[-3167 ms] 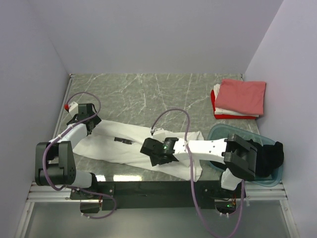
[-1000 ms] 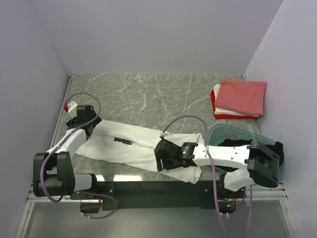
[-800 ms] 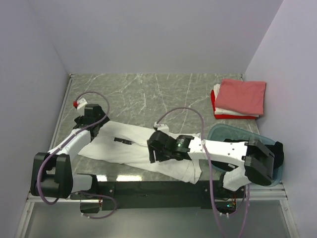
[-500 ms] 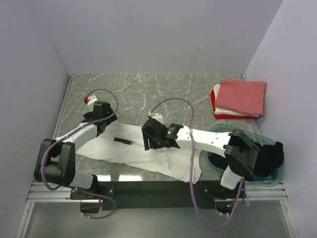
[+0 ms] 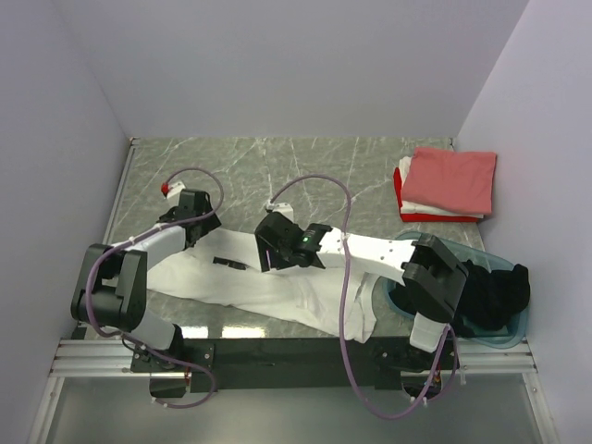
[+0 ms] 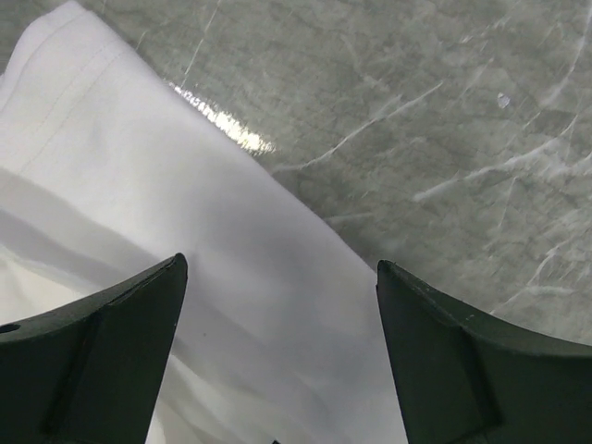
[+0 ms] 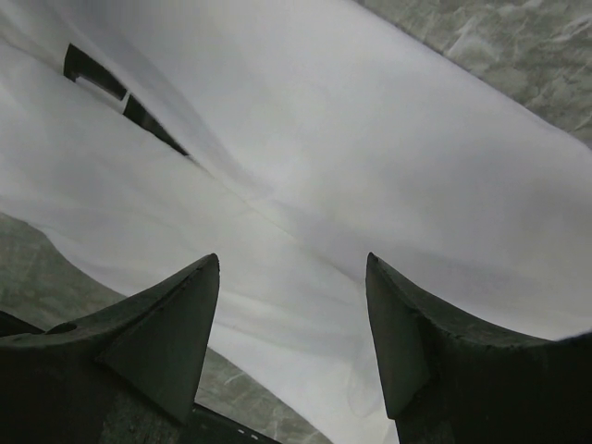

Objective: Fold and stack the t-shirts
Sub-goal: Fold the tshirt

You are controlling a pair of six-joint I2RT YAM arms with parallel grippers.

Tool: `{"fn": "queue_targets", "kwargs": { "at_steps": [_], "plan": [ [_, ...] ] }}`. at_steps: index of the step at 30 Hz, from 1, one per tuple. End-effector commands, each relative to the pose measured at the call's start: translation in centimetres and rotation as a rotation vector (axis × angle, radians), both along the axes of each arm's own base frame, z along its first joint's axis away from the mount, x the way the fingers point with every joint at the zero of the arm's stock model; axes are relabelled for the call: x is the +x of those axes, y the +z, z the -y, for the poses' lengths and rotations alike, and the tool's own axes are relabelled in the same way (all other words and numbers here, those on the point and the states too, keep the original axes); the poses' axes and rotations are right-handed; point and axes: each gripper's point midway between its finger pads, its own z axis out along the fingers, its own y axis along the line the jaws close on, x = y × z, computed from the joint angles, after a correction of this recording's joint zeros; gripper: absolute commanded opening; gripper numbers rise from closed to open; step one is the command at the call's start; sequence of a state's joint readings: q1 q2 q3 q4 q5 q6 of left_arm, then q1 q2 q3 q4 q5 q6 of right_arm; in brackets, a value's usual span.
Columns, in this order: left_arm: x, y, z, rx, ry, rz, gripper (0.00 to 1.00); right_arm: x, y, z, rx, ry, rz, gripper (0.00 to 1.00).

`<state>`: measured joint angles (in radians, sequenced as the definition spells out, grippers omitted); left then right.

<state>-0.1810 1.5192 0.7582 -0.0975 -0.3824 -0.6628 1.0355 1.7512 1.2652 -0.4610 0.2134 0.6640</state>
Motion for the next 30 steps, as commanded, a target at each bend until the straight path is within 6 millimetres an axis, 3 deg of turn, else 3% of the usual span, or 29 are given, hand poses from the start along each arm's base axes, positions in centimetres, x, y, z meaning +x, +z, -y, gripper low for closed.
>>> {"fn": "queue_targets", "kwargs": {
  "at_steps": [1, 6, 10, 18, 22, 26, 28, 30],
  "plan": [
    [-1.3, 0.7, -0.3, -0.010, 0.036, 0.009, 0.89, 1.0, 1.0, 0.5, 0.040, -0.013, 0.029, 0.71],
    [-3.3, 1.0, -1.1, -0.013, 0.081, 0.017, 0.90, 1.3, 0.8, 1.8, 0.047, -0.031, 0.030, 0.71],
    [-3.8, 2.3, -1.2, -0.028, 0.101, 0.044, 0.90, 1.5, 0.4, 2.9, 0.052, -0.047, 0.026, 0.71],
    [-4.8, 4.6, -3.1, 0.028, 0.185, 0.090, 0.90, 1.7, -1.0, 7.6, 0.036, -0.151, 0.010, 0.71],
    [-3.6, 6.2, -1.6, -0.027, 0.129, 0.160, 0.88, 0.9, -2.1, 10.0, 0.015, -0.215, -0.011, 0.71],
    [-1.9, 7.7, 2.2, -0.050, 0.036, 0.207, 0.88, 0.3, -3.2, 12.7, 0.009, -0.292, -0.020, 0.72],
    [-1.3, 7.2, 3.9, -0.053, -0.005, 0.192, 0.88, 0.5, -2.9, 13.6, 0.020, -0.315, -0.011, 0.72],
    [-0.6, 7.8, 6.6, -0.066, -0.073, 0.210, 0.88, 0.8, -3.0, 14.5, 0.017, -0.335, -0.009, 0.72]
  ]
}}
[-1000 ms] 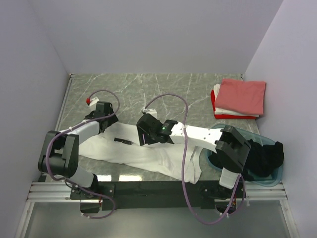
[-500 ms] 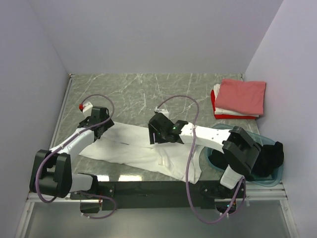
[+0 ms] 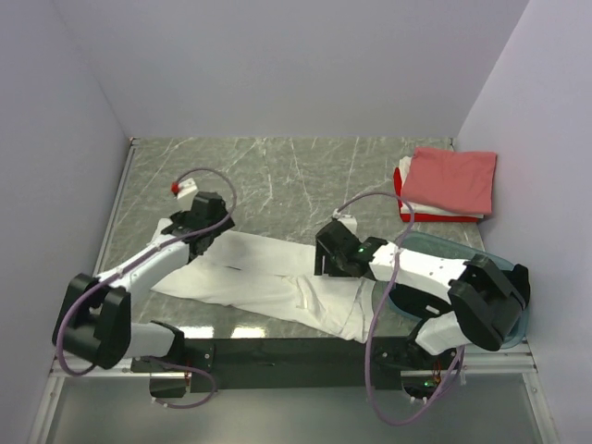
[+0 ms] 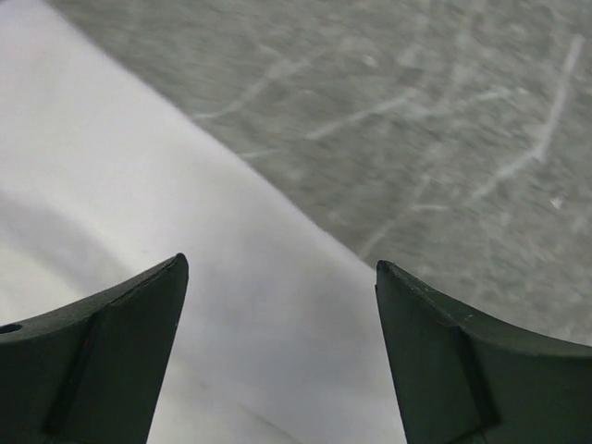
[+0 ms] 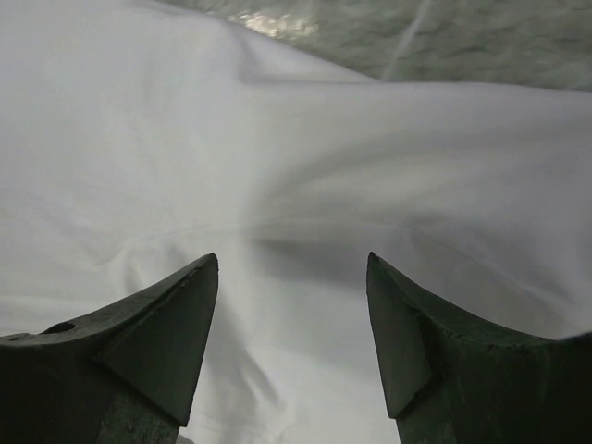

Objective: Fold and stack the t-shirts
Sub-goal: Fold the tshirt

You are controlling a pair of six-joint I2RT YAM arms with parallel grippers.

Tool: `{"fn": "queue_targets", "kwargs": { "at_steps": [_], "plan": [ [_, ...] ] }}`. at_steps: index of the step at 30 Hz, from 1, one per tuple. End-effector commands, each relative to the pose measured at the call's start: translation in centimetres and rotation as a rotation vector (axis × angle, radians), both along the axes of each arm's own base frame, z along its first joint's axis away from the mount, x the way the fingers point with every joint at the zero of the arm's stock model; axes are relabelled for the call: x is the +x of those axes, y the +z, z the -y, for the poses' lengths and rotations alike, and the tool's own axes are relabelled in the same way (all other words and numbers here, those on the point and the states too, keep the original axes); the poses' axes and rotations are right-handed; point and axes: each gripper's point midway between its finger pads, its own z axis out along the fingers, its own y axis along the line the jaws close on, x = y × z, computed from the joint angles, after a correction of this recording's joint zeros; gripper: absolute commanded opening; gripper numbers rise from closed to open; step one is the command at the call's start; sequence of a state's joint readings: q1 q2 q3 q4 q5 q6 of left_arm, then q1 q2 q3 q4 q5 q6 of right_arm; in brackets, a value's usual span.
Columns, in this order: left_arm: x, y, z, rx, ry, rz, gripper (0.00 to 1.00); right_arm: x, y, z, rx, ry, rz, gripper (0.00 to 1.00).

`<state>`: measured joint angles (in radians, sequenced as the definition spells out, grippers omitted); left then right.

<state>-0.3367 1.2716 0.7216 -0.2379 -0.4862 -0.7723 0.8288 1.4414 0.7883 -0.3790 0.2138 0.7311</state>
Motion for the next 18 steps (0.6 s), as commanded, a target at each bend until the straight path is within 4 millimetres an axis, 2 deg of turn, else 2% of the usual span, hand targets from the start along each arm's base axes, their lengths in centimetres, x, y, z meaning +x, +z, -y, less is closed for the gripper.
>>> {"fn": "queue_targets", "kwargs": {
  "at_steps": [1, 3, 7, 10, 18],
  "plan": [
    [2.7, 1.8, 4.1, -0.034, -0.082, 0.077, 0.88, 2.2, 1.8, 1.5, 0.039, -0.097, 0.074, 0.72],
    [3.3, 1.6, 6.3, -0.048, -0.141, 0.080, 0.88, 2.5, 1.7, 2.2, 0.029, -0.114, 0.072, 0.73],
    [3.2, -1.7, 8.0, -0.081, -0.181, 0.010, 0.88, 2.4, 0.3, 3.7, 0.000, -0.147, 0.032, 0.73],
    [1.9, -4.2, 7.9, -0.098, -0.179, -0.032, 0.89, 1.3, -1.2, 4.5, -0.022, -0.165, -0.008, 0.73],
    [1.0, -7.8, 7.3, -0.072, -0.158, -0.119, 0.90, 0.2, -4.0, 7.2, -0.083, -0.244, -0.094, 0.73]
  ]
}}
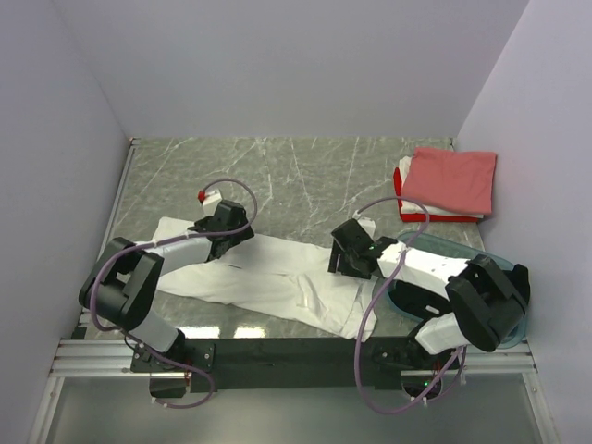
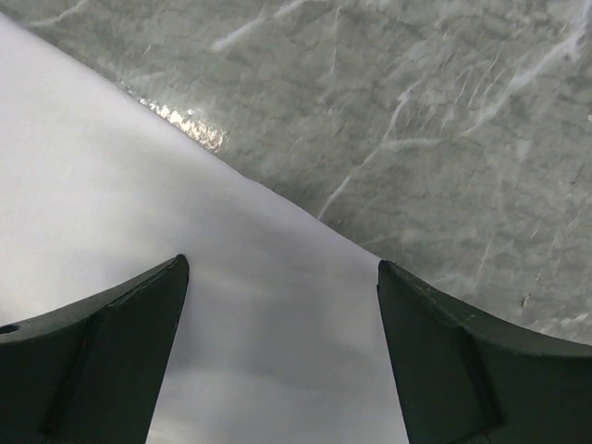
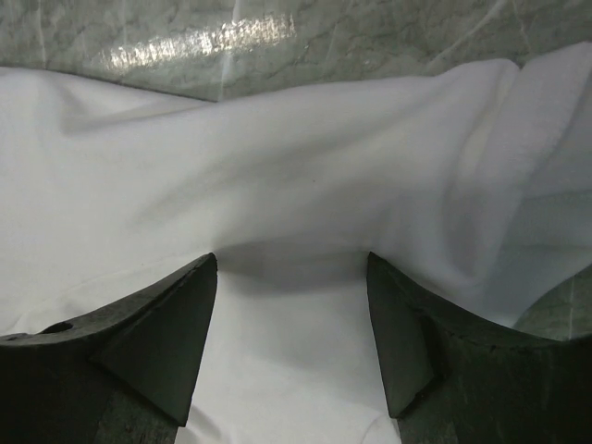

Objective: Fold and stack the t-shirts
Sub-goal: Fold the tshirt

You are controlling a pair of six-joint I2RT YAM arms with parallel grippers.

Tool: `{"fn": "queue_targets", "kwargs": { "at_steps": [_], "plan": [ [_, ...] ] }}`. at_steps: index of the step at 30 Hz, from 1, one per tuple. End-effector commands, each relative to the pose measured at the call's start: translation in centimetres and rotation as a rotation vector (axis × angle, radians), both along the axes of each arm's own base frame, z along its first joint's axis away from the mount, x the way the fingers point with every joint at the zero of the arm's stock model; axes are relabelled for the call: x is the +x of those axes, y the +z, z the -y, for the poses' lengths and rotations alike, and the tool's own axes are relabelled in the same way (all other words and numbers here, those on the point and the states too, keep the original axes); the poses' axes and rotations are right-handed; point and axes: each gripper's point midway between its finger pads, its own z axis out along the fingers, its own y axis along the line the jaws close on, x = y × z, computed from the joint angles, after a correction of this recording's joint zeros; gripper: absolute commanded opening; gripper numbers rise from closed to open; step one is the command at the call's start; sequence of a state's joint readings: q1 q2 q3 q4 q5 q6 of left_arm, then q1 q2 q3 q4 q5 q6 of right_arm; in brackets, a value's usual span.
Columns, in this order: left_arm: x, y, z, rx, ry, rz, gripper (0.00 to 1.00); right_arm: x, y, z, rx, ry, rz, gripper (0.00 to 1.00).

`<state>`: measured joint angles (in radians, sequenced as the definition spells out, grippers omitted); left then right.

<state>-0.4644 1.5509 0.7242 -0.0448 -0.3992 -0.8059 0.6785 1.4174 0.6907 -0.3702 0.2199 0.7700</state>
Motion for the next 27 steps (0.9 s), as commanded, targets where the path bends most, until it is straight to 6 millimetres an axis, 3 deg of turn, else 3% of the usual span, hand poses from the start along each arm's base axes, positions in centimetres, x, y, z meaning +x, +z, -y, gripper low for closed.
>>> {"fn": "queue_targets", "kwargs": {
  "at_steps": [1, 6, 12, 20, 21, 27],
  "plan": [
    [0.0, -1.4, 0.3, -0.018, 0.009, -0.029, 0.90, -0.8, -1.9, 2.1, -0.053, -0.060, -0.058, 0.73],
    [-0.2, -1.9, -0.2, -0.009, 0.027, -0.040, 0.91, -0.7, -2.3, 2.0, -0.042, -0.057, -0.078, 0.73],
    [-0.6, -1.5, -1.6, 0.015, 0.075, -0.029, 0.92, 2.1, -1.5, 0.4, -0.052, -0.027, -0.072, 0.73],
    [-2.1, -1.8, -2.7, 0.015, 0.109, -0.045, 0.93, 8.9, -1.6, -1.0, -0.040, -0.013, -0.081, 0.73],
    [-2.2, -1.5, -2.9, 0.012, 0.116, -0.037, 0.92, 9.2, -2.4, -0.9, -0.053, -0.012, -0.106, 0.73],
    [-3.4, 0.1, -2.7, -0.069, 0.133, 0.005, 0.92, 15.3, -0.5, -2.7, -0.025, 0.006, -0.065, 0.72]
  ]
}}
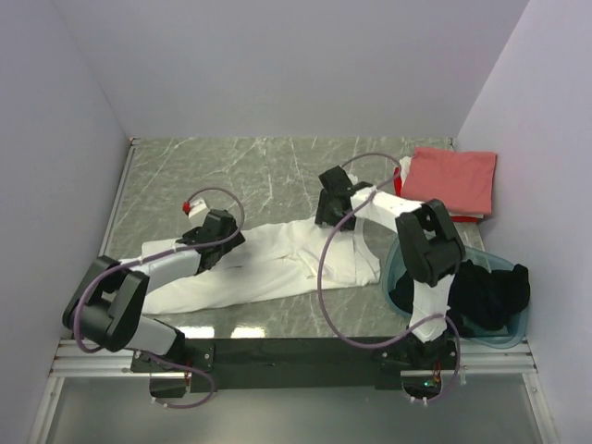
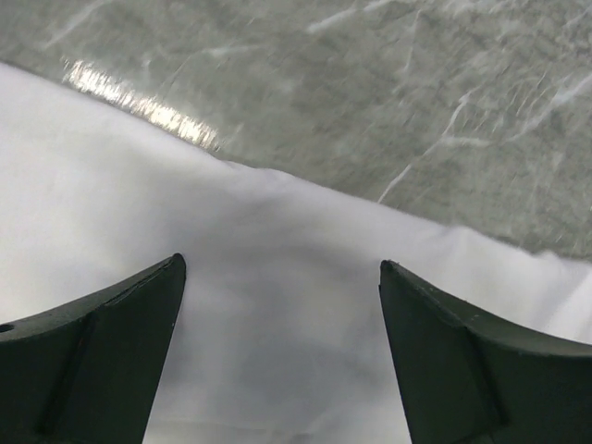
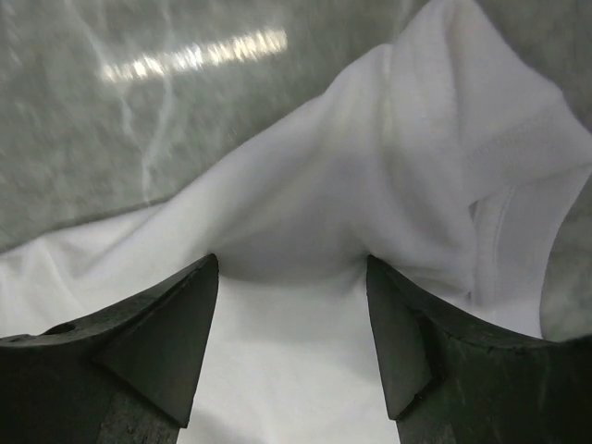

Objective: Fold and stack the t-shirts
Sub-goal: Fold the tshirt

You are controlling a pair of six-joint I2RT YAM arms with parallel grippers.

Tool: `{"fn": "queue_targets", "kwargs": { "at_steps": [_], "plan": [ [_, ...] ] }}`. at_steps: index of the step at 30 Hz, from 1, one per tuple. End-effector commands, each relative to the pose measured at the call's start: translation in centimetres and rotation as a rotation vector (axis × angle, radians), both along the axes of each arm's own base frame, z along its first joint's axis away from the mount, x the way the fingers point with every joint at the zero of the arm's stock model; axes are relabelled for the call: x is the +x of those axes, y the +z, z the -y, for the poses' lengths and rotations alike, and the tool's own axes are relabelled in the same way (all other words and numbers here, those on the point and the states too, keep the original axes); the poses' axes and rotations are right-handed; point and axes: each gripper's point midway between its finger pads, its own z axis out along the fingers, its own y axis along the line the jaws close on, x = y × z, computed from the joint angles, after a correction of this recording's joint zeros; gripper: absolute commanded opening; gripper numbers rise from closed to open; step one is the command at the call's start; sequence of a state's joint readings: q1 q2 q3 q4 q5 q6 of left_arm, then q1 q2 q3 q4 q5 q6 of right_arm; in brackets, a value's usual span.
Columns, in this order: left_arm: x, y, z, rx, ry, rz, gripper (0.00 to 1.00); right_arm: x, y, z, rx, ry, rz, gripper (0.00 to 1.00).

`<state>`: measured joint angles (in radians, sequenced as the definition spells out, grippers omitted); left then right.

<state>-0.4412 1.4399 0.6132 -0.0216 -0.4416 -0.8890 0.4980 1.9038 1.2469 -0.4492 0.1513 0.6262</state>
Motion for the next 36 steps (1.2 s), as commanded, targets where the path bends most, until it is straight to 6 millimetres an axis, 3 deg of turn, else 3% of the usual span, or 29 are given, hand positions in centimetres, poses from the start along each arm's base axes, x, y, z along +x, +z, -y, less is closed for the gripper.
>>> {"fn": "queue_targets", "kwargs": {
  "at_steps": [1, 5, 6, 8, 11, 14, 15, 17, 20, 24, 26, 27, 32, 36],
  "plan": [
    [-2.2, -0.1, -0.3, -0.044, 0.016, -0.038, 0.92, 2.3, -0.6, -0.6, 0.002, 0.036, -0.031, 0.72],
    [-3.0, 1.5, 0.9, -0.122, -0.029, 0.003, 0.91, 4.9, 0.1, -2.1, 0.046, 0.098, -0.034, 0.71],
    [-3.4, 1.5, 1.0, -0.122, -0.037, -0.001, 0.91, 6.1, 1.1, -2.7, 0.059, 0.108, -0.006, 0.71],
    [-3.7, 2.1, 1.3, -0.122, -0.057, 0.008, 0.91, 6.7, 2.3, -3.3, 0.078, 0.142, 0.015, 0.71],
    [-3.9, 4.4, 1.1, -0.126, -0.065, 0.058, 0.91, 7.4, 5.7, -3.8, 0.106, 0.169, 0.103, 0.70],
    [-3.9, 6.6, 1.2, -0.145, -0.084, 0.120, 0.91, 6.3, 9.3, -3.8, 0.159, 0.198, 0.182, 0.70],
    [-4.0, 6.8, 1.5, -0.148, -0.113, 0.124, 0.91, 5.0, 10.3, -3.4, 0.173, 0.205, 0.198, 0.70],
    [-4.0, 6.9, 1.9, -0.152, -0.140, 0.130, 0.91, 3.6, 11.0, -3.5, 0.195, 0.226, 0.210, 0.70],
    [-4.3, 5.6, 2.3, -0.145, -0.174, 0.093, 0.90, 0.1, 10.5, -3.3, 0.189, 0.258, 0.191, 0.70],
    [-5.0, 2.9, 3.0, -0.145, -0.213, 0.023, 0.89, -4.4, 7.5, -2.4, 0.146, 0.264, 0.131, 0.70],
    [-5.3, 2.5, 3.6, -0.164, -0.234, 0.014, 0.89, -5.5, 6.9, -2.3, 0.154, 0.247, 0.123, 0.70],
    [-5.4, 2.3, 3.8, -0.174, -0.238, 0.016, 0.89, -6.6, 5.6, -1.8, 0.145, 0.242, 0.092, 0.70],
    [-6.0, 2.0, 4.2, -0.171, -0.249, 0.016, 0.89, -7.8, 2.7, -1.2, 0.136, 0.224, 0.041, 0.70],
    [-6.6, 1.2, 4.1, -0.171, -0.253, -0.005, 0.89, -6.8, 1.1, -1.5, 0.113, 0.231, 0.007, 0.70]
  ]
}}
